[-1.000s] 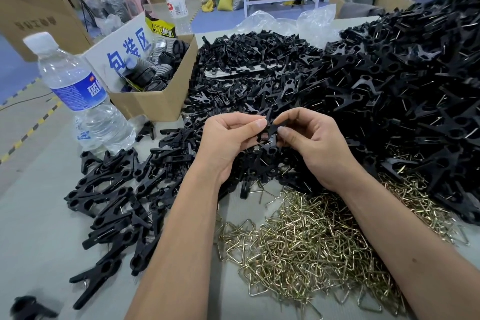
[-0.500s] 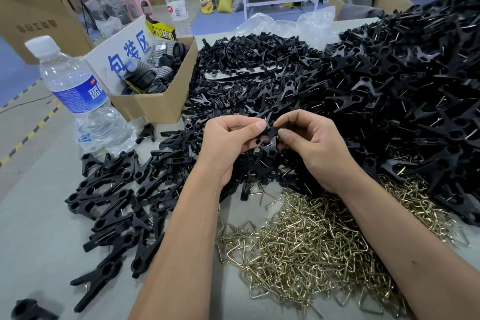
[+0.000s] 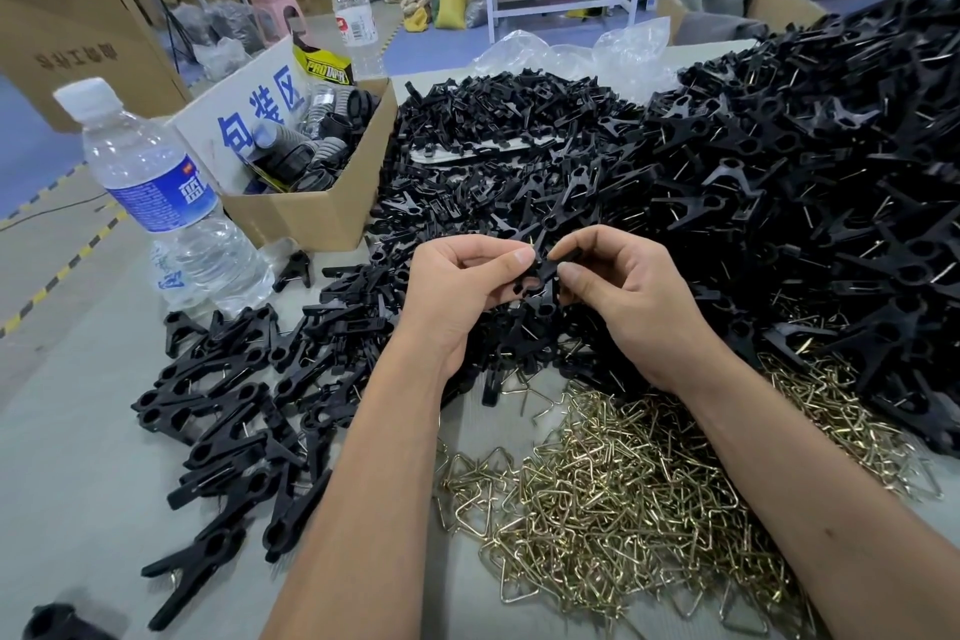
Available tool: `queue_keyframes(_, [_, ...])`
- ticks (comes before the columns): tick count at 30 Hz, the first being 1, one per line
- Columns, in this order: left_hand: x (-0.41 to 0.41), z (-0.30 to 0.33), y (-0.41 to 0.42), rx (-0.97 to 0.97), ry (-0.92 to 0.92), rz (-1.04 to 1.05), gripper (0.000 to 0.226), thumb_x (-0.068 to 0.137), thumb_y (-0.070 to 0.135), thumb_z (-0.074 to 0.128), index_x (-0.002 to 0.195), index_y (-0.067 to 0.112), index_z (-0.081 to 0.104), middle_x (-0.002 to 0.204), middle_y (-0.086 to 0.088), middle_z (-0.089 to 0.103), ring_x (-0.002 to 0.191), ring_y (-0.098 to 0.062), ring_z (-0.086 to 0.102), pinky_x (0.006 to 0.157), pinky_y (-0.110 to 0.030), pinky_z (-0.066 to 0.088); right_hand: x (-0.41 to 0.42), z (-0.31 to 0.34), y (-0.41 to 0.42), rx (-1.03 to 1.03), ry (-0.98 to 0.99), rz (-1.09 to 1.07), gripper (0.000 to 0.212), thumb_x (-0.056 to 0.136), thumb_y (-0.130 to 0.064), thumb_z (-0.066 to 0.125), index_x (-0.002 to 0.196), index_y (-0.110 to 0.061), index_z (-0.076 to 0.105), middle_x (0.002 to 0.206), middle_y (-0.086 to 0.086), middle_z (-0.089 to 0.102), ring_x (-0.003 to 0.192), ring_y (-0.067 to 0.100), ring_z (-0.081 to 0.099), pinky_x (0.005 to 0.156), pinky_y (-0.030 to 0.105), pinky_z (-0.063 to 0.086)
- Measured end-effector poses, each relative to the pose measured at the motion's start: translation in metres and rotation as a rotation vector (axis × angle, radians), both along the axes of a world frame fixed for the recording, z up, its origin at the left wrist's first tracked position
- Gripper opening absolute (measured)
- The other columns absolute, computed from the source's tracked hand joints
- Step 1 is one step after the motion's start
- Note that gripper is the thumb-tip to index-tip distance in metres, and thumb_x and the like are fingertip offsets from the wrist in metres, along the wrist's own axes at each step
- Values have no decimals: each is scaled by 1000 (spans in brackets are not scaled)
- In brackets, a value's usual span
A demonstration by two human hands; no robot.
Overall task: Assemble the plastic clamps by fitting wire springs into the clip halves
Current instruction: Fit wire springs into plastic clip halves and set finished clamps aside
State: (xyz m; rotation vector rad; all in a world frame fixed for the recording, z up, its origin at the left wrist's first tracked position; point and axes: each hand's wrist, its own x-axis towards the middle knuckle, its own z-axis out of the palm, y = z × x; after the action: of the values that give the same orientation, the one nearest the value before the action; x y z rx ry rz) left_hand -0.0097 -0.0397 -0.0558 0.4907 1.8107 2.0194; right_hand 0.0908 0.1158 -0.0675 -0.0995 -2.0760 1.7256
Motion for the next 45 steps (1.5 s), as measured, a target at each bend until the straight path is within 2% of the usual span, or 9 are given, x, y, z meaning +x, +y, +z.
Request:
queue_keyframes(5, [1,0,0,-9,6,-5,8,85,5,82,82,12,83,85,-20,77,79,-29,71,82,-43,57,0,0,1,24,-1,-12,15,100,-5,65,103,-17,72,85,5,74,78,15,69,78,33,61])
queue_keyframes(10, [2,1,1,-26,17,1,7,86,4,81,84,10,83,84,-18,78,74,-22,71,71,-31,58,0,1,0,38,-11,-16,14,100,-4,65,103,-16,73,88,9,74,78,15,69,78,32,61])
queue_keyframes(16, [2,1,1,-27,28,4,6,86,4,81,84,10,83,84,-19,78,76,-26,70,69,-30,57,2,2,0,17,-10,-7,14,100,-3,65,102,-16,73,83,7,73,77,15,68,76,31,60])
queue_keyframes(20, [0,2,-1,17,-7,21,7,86,1,79,86,7,82,86,-20,78,75,-24,75,67,-26,58,1,2,0,21,-11,-14,15,100,-4,64,101,-17,72,79,-3,70,75,12,66,76,27,57])
queue_keyframes(29, [2,0,1,-2,25,-21,5,86,4,80,86,8,82,79,-11,77,70,-14,72,62,-21,55,1,1,0,53,-5,-18,15,100,-5,65,101,-18,72,80,0,71,75,13,67,75,28,58])
queue_keyframes(31, [1,-1,1,-11,31,-17,4,87,5,80,87,7,82,81,-13,77,73,-17,73,66,-28,58,1,0,1,49,2,-19,14,99,-5,67,101,-18,73,82,4,73,76,15,69,76,31,60])
queue_keyframes(34, [0,-2,1,-8,31,-62,10,86,3,80,96,1,81,93,-21,78,88,-31,74,89,-48,62,1,0,1,5,38,-32,12,96,-4,71,100,-15,76,85,4,76,76,15,71,73,27,59])
queue_keyframes(39, [-3,-1,-3,-63,192,-103,35,71,3,92,103,8,81,97,-9,80,91,-22,77,87,-31,61,0,-3,1,-28,101,-90,10,88,-4,81,97,-8,79,88,5,80,79,19,78,72,24,60])
queue_keyframes(45, [-12,-3,-8,-55,286,-19,30,73,6,92,98,21,83,95,-3,81,91,-18,77,86,-29,60,4,9,-2,116,73,-173,19,88,-18,84,97,-11,68,84,3,74,74,20,74,68,33,62])
